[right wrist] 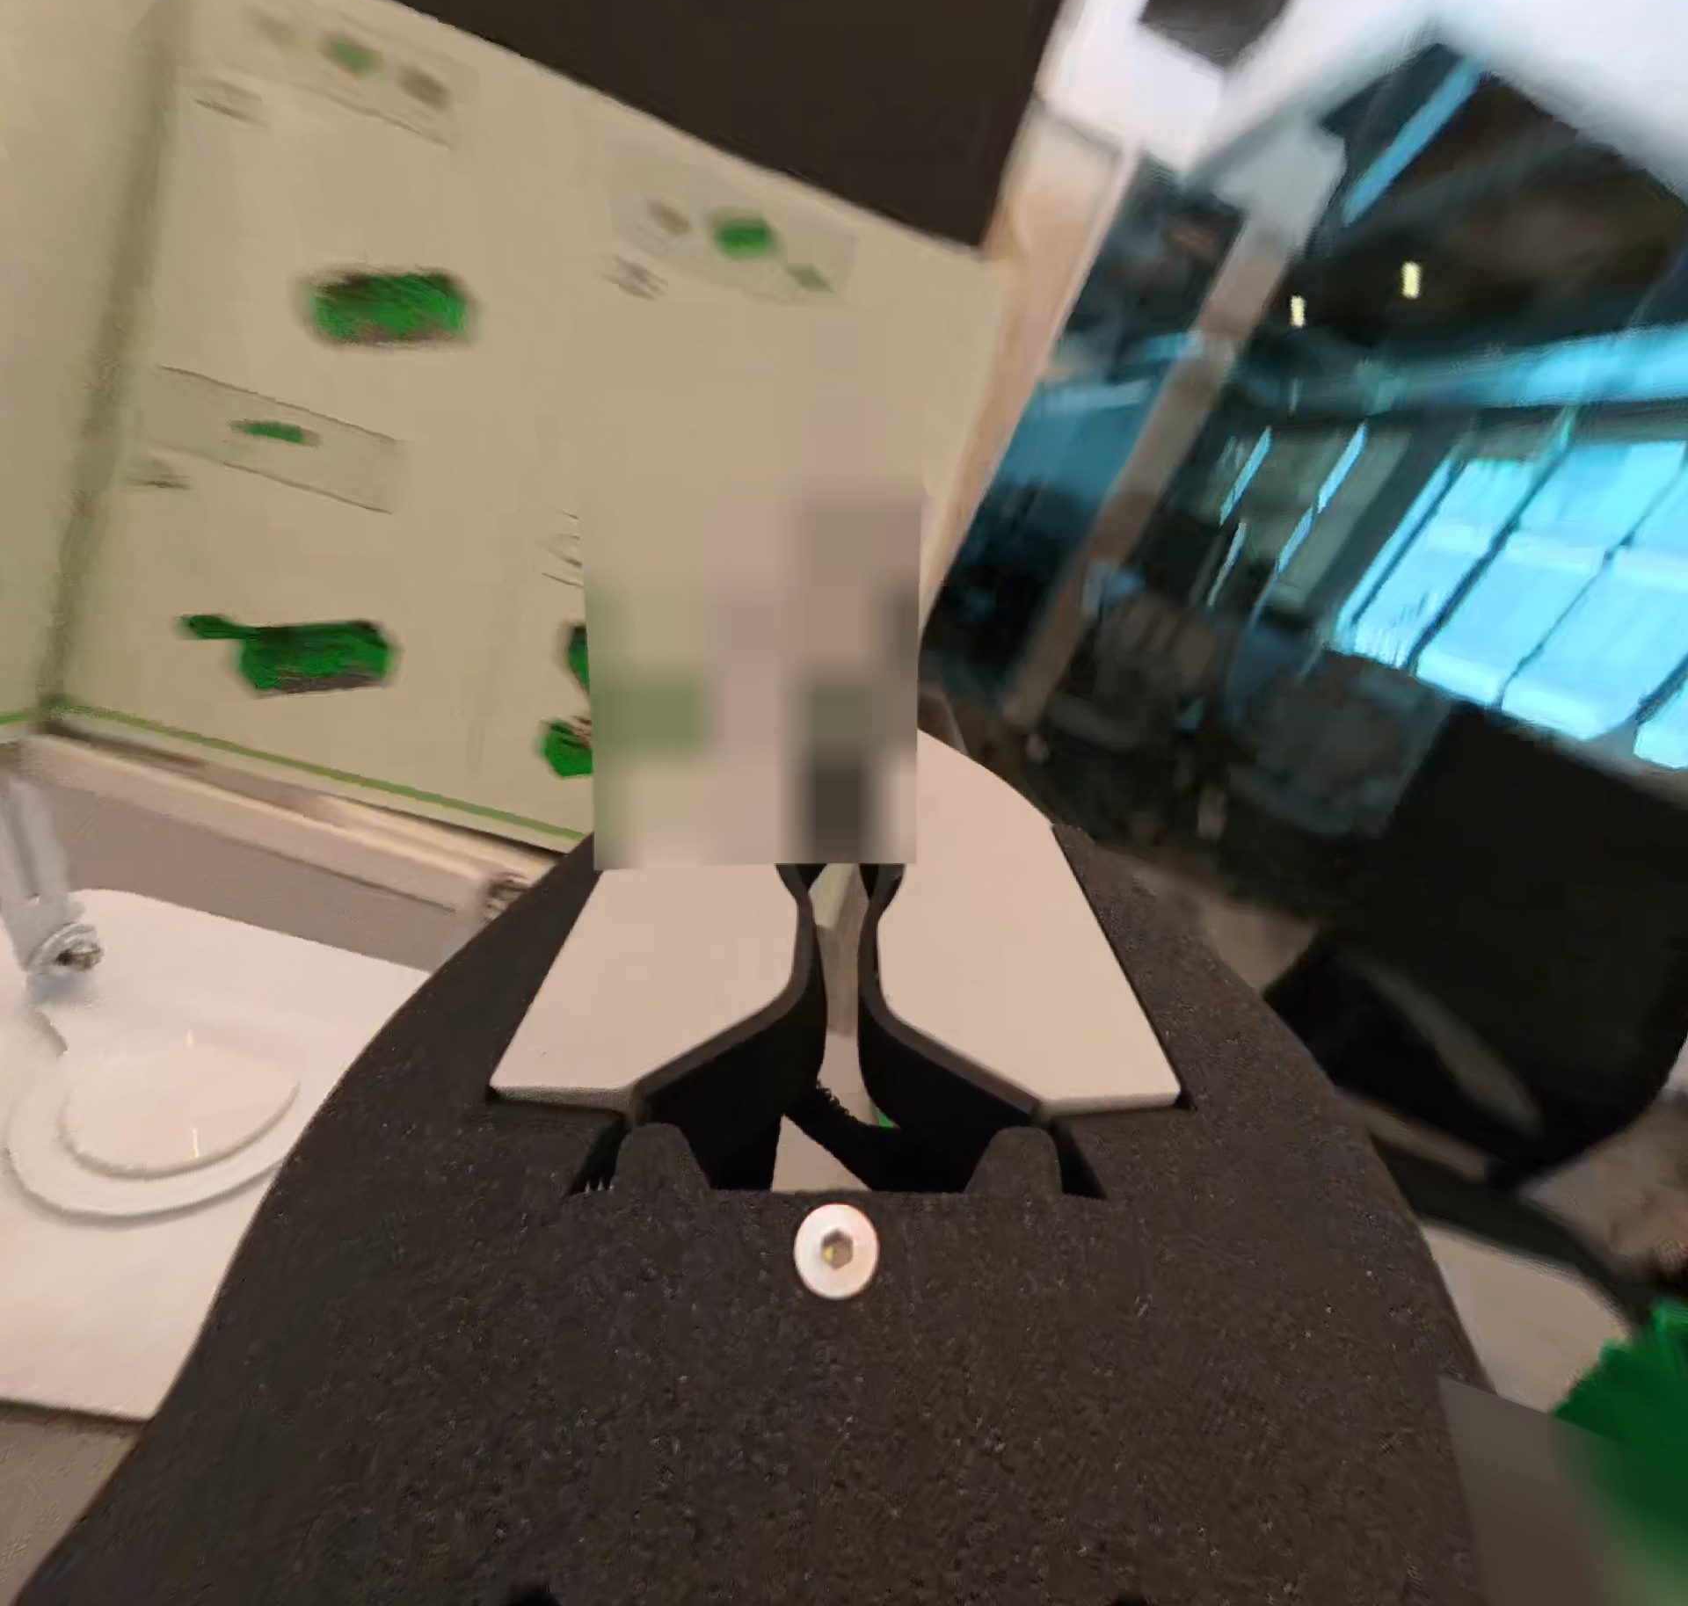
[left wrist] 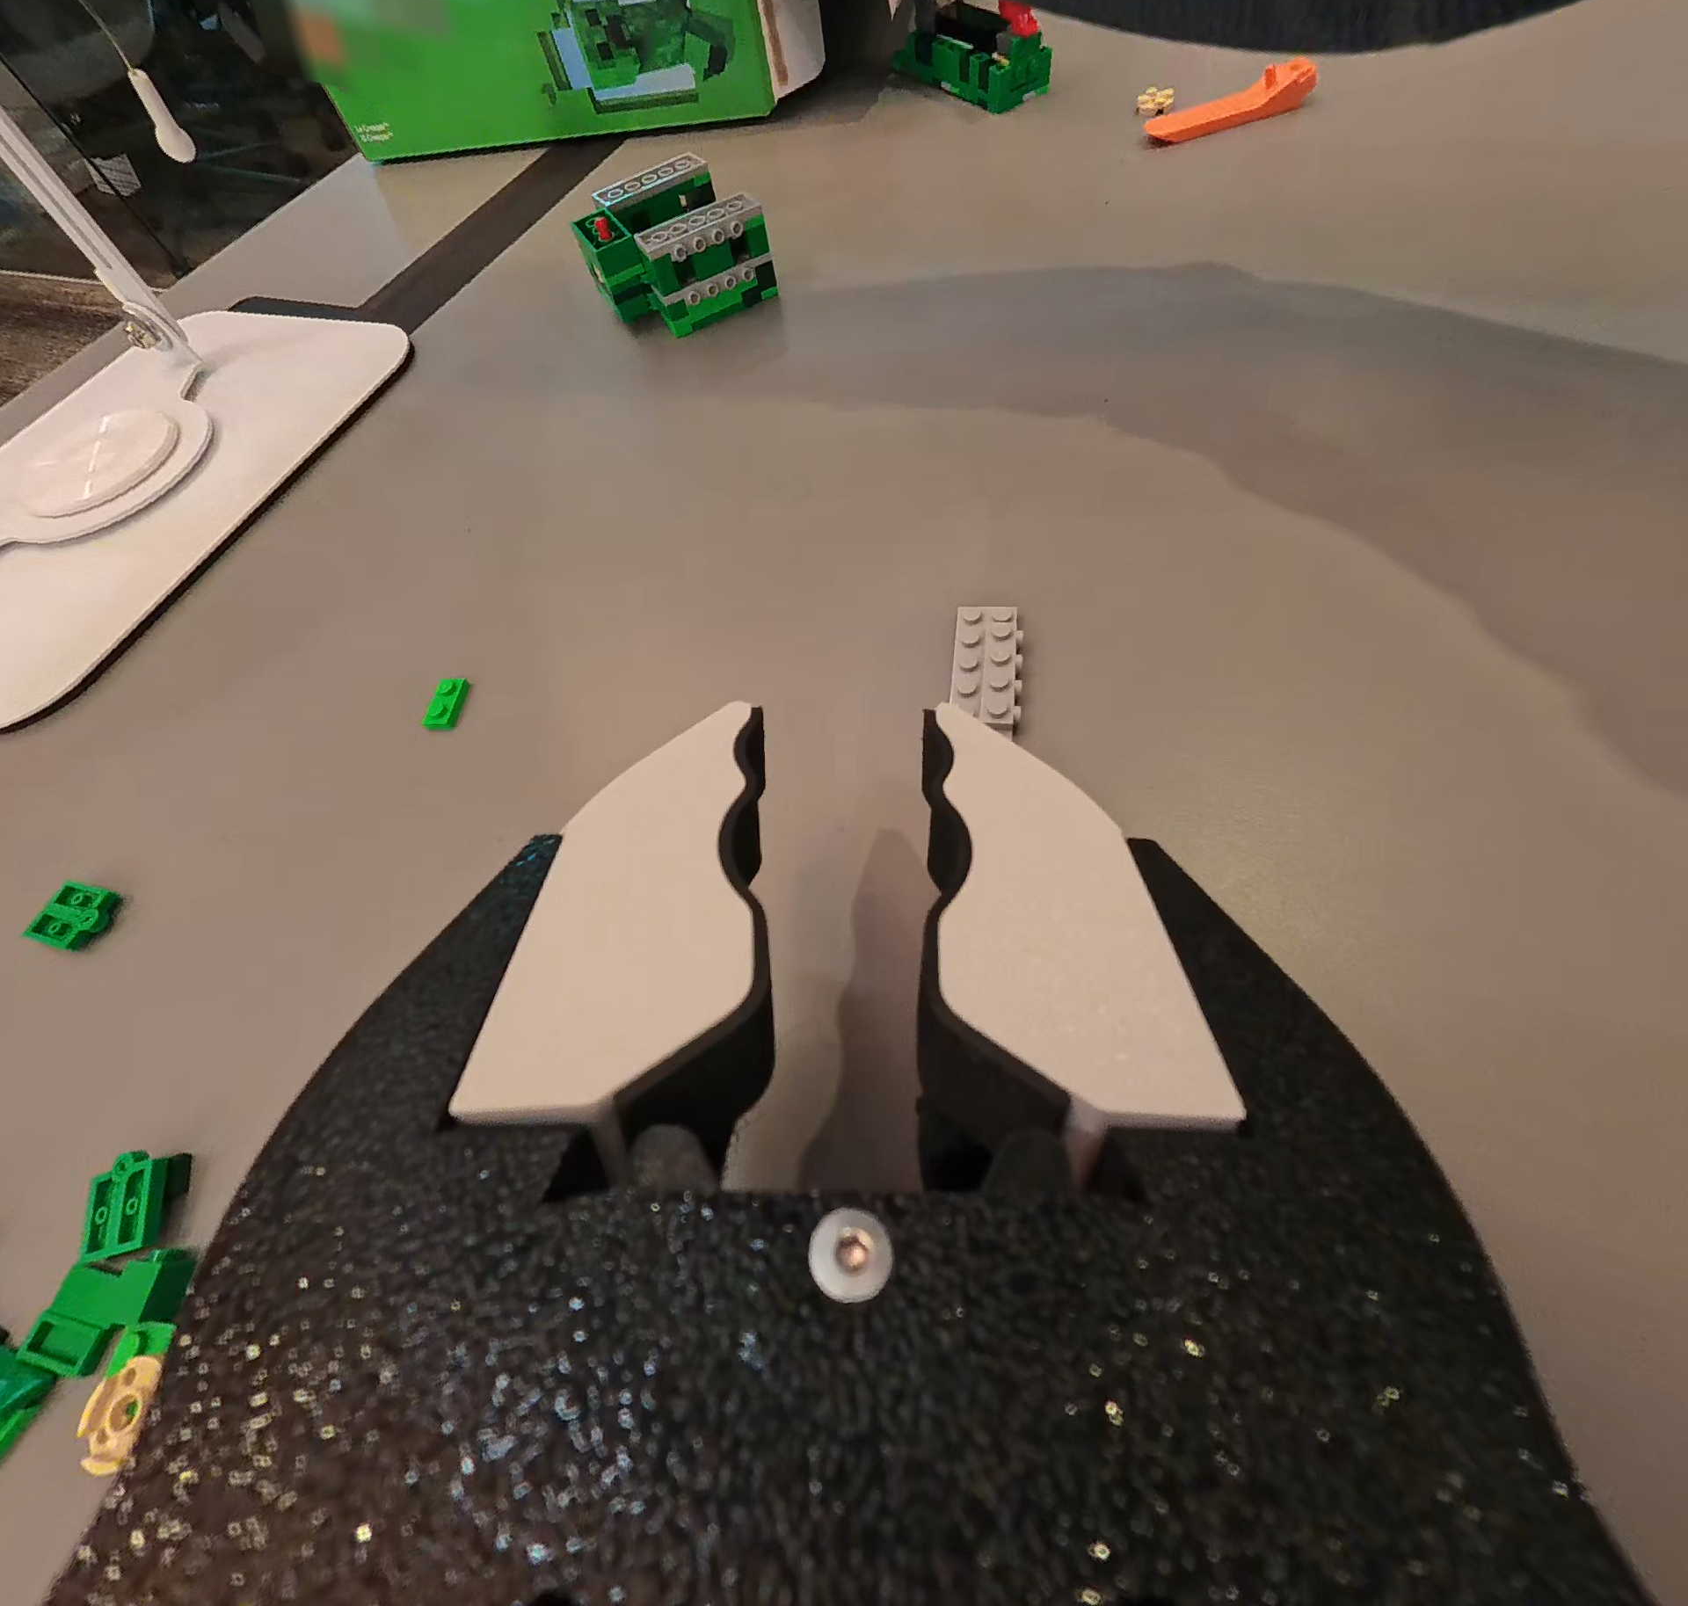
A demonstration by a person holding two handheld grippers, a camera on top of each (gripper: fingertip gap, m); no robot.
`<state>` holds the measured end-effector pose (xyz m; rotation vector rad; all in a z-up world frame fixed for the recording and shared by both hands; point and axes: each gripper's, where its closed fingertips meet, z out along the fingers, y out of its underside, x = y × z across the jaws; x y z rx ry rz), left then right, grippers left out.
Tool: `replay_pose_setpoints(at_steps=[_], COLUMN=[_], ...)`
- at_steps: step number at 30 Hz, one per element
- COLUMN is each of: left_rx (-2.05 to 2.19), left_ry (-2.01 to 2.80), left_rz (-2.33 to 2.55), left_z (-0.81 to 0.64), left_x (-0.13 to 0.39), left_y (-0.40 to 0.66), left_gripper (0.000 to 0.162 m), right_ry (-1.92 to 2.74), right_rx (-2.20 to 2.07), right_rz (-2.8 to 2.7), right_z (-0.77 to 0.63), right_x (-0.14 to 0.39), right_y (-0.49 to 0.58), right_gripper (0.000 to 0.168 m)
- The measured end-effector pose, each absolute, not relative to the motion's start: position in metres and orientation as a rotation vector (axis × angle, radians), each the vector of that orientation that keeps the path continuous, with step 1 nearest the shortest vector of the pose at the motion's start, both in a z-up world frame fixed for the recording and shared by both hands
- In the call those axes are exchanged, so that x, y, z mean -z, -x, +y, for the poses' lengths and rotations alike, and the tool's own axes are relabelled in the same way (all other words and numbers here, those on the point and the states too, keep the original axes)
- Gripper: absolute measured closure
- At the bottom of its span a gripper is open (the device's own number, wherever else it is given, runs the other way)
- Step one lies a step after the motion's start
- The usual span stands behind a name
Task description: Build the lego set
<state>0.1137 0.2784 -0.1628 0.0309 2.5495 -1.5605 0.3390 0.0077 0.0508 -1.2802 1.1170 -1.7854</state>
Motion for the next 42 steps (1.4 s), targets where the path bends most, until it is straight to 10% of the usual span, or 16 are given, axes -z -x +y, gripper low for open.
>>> replay_pose_setpoints(at_steps=[10,42], left_rx=[1.566,1.595], left_ry=[-0.025,0.014], left_rz=[2.545,2.514], left_z=[0.279,0.28], left_x=[0.162,0.158], left_y=[-0.114,-0.119], left_gripper=[0.129,0.129], right_ry=[2.037,1.959], right_rx=[1.395,1.299], right_rz=[0.573,0.647], right_z=[0.181,0.195], right_x=[0.018,0.003], right_y=[-0.389,-0.353], right_gripper=[0.168,0.168])
